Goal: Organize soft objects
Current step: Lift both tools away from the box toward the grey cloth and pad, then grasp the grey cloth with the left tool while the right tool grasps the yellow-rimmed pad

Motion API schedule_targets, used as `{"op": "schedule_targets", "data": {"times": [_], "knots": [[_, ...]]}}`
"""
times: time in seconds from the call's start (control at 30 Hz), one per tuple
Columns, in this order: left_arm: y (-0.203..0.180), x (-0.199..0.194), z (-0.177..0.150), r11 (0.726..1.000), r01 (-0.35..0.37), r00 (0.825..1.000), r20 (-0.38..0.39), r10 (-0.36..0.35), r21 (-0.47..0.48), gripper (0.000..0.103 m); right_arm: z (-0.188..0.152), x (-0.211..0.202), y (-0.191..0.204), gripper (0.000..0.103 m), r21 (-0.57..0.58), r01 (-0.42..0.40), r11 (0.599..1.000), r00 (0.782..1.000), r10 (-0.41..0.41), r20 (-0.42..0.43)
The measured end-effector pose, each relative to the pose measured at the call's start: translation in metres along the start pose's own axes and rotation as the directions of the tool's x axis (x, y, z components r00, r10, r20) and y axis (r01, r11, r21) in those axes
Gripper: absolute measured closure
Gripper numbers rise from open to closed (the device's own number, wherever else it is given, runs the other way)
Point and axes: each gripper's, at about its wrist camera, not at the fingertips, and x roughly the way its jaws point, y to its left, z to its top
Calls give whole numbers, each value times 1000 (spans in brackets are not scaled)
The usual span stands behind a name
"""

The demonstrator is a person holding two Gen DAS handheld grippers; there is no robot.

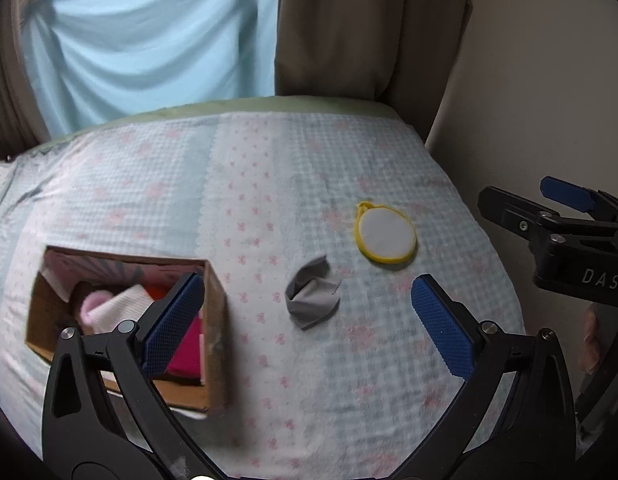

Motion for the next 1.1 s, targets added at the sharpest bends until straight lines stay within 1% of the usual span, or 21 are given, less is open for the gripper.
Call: {"op": "schedule_targets", "data": {"times": [0.07, 0.13, 0.3, 0.43, 0.57, 0.73, 0.87, 0.93, 0.97, 1.03, 1.1], "knots": [[-6, 31, -11, 999, 5, 1000, -10, -6, -38, 0, -8, 32, -10, 0, -18, -14, 1000, 1000, 14, 0], [-10, 61, -21, 999, -13, 1000, -24, 12, -50, 0, -14, 62, -16, 0, -26, -27, 999, 1000, 27, -3], [-6, 128, -41, 997, -66, 997, -47, 64, -42, 0, -31, 130, -29, 0, -21, -85, 996, 996, 85, 4], [-1, 171, -56, 996, -86, 995, -60, 84, -21, 0, -45, 174, -27, 0, -55, -91, 994, 996, 91, -7], [-1, 198, -65, 996, -93, 993, -73, 92, -7, 3, -55, 212, -32, 0, -35, -95, 995, 995, 94, -34], [-6, 216, -69, 997, -80, 993, -85, 82, 24, 10, -61, 240, -38, 0, -15, -92, 996, 994, 91, -63], [-8, 228, -68, 997, -61, 993, -103, 64, 39, 18, -65, 256, -39, 0, -17, -85, 996, 993, 83, -87], [-8, 229, -66, 998, -51, 994, -96, 54, 33, 23, -66, 260, -38, 4, -20, -80, 997, 993, 78, -86], [-8, 230, -64, 998, -48, 994, -96, 51, 37, 28, -67, 261, -37, 5, -24, -76, 997, 994, 74, -85], [-9, 231, -61, 998, -36, 995, -95, 40, 42, 38, -68, 261, -36, 10, -31, -69, 997, 995, 66, -81], [-10, 232, -58, 999, -25, 995, -96, 28, 40, 55, -68, 260, -35, 16, -35, -65, 997, 995, 62, -76]]}}
